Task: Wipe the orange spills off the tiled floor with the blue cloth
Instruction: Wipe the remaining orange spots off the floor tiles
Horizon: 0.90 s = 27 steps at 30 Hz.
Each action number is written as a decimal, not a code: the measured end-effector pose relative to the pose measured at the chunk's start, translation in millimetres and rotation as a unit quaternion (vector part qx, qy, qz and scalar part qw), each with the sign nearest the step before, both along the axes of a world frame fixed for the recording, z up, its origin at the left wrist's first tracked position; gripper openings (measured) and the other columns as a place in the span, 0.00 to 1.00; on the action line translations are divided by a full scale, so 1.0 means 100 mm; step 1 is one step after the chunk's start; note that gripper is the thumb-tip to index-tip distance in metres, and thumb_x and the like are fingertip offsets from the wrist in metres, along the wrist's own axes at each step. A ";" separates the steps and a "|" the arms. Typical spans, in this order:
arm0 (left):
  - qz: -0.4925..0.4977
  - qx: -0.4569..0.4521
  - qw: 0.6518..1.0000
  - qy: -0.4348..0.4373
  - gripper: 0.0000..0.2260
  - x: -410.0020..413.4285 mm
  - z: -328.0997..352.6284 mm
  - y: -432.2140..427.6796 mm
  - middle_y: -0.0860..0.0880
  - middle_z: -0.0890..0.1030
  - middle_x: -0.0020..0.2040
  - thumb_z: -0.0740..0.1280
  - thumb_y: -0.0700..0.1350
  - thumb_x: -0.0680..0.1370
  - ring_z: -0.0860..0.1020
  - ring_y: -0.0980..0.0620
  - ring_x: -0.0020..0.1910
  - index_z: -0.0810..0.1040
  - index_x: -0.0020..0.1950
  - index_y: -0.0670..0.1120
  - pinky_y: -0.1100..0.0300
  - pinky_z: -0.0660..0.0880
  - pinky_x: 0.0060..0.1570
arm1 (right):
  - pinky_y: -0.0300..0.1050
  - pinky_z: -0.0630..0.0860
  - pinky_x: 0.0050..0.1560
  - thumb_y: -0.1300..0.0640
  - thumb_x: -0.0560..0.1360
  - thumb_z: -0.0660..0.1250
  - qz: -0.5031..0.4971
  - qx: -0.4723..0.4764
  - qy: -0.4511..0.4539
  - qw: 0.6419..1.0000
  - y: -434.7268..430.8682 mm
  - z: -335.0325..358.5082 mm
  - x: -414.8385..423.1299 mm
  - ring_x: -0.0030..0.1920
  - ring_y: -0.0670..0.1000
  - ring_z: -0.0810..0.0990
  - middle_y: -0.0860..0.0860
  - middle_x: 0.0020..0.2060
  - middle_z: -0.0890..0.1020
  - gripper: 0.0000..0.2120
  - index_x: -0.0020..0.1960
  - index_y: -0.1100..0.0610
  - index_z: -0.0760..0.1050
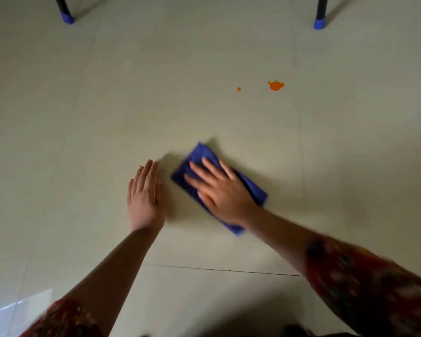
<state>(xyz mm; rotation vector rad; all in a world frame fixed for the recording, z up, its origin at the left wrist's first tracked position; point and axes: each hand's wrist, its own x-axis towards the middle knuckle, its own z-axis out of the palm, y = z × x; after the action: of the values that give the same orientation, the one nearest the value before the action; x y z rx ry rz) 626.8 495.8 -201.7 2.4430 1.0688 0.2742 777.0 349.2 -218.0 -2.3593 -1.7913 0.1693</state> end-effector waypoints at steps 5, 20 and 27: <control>-0.130 -0.019 0.991 -0.001 0.24 0.56 -0.02 -0.35 0.52 0.62 0.77 0.51 0.51 0.81 0.57 0.51 0.77 0.61 0.77 0.48 0.53 0.51 0.75 | 0.58 0.60 0.72 0.47 0.80 0.53 -0.111 -0.054 -0.006 0.992 -1.63 0.02 0.43 0.78 0.53 0.56 0.46 0.77 0.59 0.25 0.76 0.41 0.58; -0.353 0.004 0.935 0.021 0.24 1.78 -0.20 -1.34 0.52 0.60 0.78 0.51 0.53 0.81 0.55 0.53 0.77 0.62 0.77 0.49 0.57 0.47 0.76 | 0.61 0.49 0.76 0.44 0.80 0.43 -0.553 -0.081 0.027 0.829 -2.77 0.01 0.83 0.79 0.51 0.44 0.45 0.79 0.48 0.26 0.79 0.41 0.47; -0.404 0.031 0.914 0.001 0.24 2.36 -0.18 -1.60 0.50 0.62 0.77 0.52 0.53 0.80 0.58 0.49 0.77 0.64 0.76 0.49 0.53 0.52 0.75 | 0.54 0.41 0.77 0.43 0.81 0.43 -0.476 -0.074 0.051 0.875 -2.35 0.07 0.98 0.79 0.51 0.43 0.44 0.79 0.49 0.26 0.79 0.41 0.49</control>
<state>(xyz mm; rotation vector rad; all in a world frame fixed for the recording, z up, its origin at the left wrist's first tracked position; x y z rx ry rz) 862.6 335.4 -219.9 2.6957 -0.0189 0.0277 875.4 114.5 -210.9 -2.9463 -0.4222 0.2795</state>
